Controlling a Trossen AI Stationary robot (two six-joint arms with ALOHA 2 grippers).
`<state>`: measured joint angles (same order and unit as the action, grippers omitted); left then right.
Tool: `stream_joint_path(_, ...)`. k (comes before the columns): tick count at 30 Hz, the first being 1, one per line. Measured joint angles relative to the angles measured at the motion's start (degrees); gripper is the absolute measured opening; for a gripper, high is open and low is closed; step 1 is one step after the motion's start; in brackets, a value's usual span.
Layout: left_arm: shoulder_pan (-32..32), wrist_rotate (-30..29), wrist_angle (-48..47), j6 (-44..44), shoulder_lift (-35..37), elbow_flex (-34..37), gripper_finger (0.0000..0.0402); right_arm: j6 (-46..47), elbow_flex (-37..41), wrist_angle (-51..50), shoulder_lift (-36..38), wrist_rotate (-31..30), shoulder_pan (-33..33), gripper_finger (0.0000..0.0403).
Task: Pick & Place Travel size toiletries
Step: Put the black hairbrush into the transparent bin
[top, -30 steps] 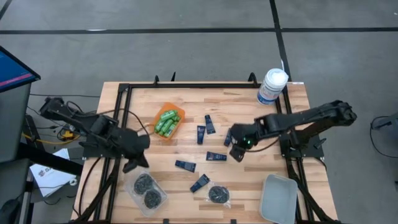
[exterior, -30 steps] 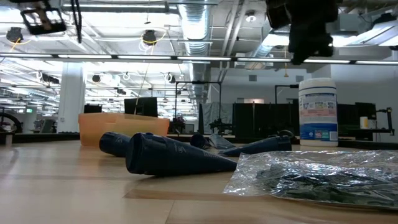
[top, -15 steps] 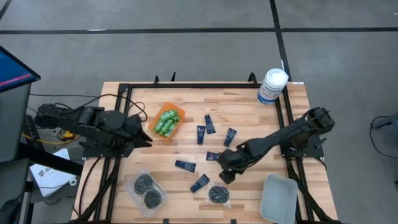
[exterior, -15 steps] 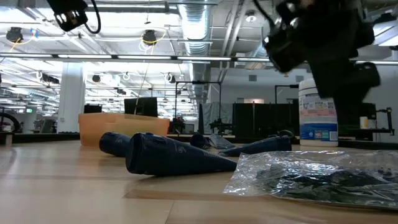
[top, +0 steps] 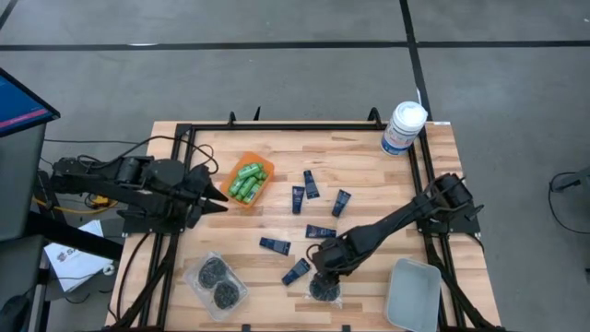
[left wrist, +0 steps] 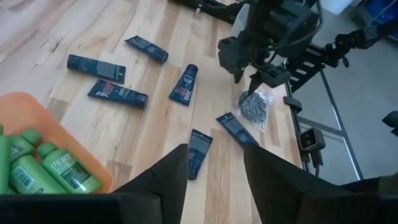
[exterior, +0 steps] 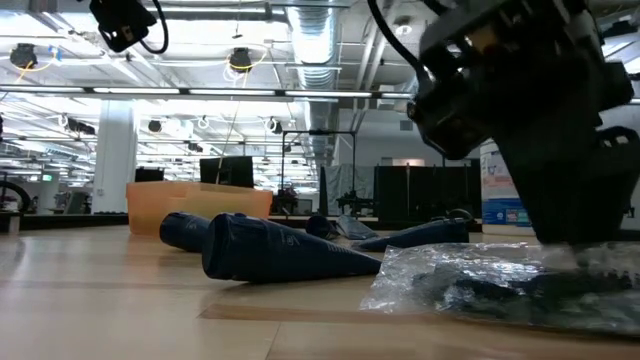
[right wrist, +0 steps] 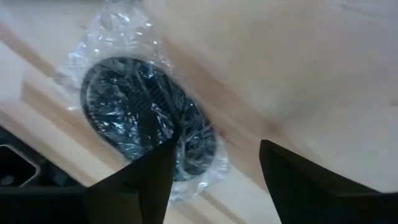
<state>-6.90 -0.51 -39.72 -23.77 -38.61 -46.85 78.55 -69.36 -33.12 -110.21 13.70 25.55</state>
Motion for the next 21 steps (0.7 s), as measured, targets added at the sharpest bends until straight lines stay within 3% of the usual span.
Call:
stream_joint_path(6,0.0,0.0,0.0,0.0,-0.2,0.0,0.0149,-0.2,0.0,-0.4,-1.0,0.2,0.4,0.0173)
stream_joint_path(17,0.0,0.0,0.0,2.3,-0.2,0.0,0.0149,-1.4,-0.2,-0.9,-1.6,2.2,0.7,0.0017)
stream_joint_path(21,0.0,-2.0,0.1,2.5,-0.2,0.0,0.0149,-2.5,-0.2,-1.2,-1.6,2.8,0.6,0.001)
